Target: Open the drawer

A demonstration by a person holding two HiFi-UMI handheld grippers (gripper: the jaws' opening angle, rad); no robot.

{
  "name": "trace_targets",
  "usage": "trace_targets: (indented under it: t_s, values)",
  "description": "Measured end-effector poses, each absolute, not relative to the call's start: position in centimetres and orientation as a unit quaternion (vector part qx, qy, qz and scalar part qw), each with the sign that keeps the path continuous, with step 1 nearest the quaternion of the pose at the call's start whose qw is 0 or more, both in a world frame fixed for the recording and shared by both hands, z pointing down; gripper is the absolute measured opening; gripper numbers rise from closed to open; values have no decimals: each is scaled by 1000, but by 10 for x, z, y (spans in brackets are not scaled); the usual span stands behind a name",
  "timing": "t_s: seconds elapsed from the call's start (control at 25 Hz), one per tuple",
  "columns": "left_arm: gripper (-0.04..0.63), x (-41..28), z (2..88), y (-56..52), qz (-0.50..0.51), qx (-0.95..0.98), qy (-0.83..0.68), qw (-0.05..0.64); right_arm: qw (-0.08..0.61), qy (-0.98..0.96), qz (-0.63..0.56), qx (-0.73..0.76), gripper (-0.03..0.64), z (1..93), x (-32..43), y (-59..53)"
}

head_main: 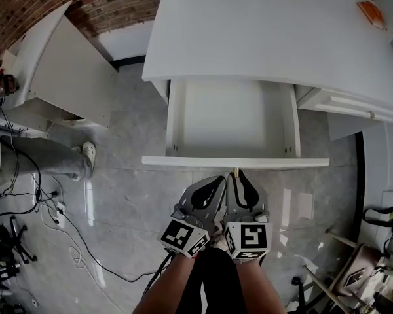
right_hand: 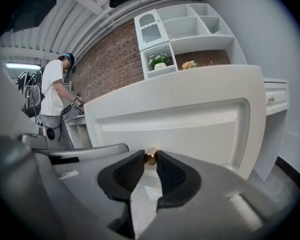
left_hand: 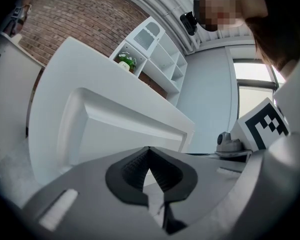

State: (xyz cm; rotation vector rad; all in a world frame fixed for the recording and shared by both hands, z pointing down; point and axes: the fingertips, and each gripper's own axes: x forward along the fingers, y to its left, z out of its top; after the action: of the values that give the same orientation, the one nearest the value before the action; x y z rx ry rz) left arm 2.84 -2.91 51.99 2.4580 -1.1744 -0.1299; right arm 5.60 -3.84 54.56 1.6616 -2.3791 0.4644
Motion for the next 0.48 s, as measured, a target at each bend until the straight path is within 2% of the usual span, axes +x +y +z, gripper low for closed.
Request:
trace_targets:
  t_s: [0.48]
  values:
    - [-9,29,520,5,-49,880,-424,209,108,-807,158,558,75,546,57,-5]
